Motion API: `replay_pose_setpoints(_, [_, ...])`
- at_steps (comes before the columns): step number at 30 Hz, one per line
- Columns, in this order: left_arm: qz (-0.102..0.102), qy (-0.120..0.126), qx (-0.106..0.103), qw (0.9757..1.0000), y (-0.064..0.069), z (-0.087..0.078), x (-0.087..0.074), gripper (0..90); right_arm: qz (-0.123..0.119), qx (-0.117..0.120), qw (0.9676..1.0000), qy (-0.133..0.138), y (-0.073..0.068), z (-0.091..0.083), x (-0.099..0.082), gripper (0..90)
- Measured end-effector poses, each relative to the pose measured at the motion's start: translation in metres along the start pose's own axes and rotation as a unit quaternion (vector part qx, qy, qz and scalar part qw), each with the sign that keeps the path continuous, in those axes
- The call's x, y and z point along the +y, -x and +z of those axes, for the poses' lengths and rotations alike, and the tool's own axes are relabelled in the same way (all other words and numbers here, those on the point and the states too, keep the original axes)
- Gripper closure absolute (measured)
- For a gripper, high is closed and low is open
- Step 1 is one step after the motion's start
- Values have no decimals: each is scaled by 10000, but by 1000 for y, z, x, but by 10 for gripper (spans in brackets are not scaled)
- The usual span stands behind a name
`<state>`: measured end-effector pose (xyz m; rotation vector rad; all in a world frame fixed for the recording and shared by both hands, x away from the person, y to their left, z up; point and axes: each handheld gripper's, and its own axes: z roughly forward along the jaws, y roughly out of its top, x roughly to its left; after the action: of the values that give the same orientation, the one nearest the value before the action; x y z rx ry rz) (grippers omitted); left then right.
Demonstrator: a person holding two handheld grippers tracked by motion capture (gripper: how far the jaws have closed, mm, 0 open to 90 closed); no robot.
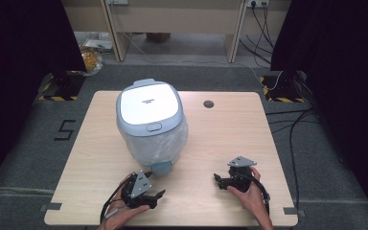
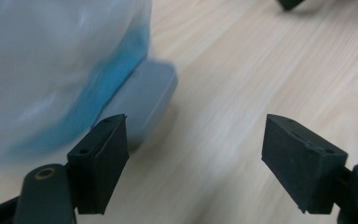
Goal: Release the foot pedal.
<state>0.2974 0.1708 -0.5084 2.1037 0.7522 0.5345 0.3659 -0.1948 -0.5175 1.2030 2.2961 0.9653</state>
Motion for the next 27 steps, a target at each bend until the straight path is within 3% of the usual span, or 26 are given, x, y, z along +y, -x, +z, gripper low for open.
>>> replay_pose_setpoints(6, [-185,-241,95,9995,-14,-7,-16,218,1,1,10000,-1,0,0,0,133])
replay_pose_setpoints(11, [-241,-477,121,9985,-18,-10,-25,216,1,0,10000,0,0,0,0,133])
replay_pose_setpoints(16, [-625,-484,-153,9968,-21,-11,-30,209,2,-1,10000,0,0,0,0,133])
replay_pose_setpoints(18, [-685,-508,-229,9961,-22,-11,-30,209,5,0,10000,-1,0,0,0,133])
replay_pose_setpoints(27, [-688,-509,-240,9960,-22,-11,-30,207,5,0,10000,-1,0,0,0,133])
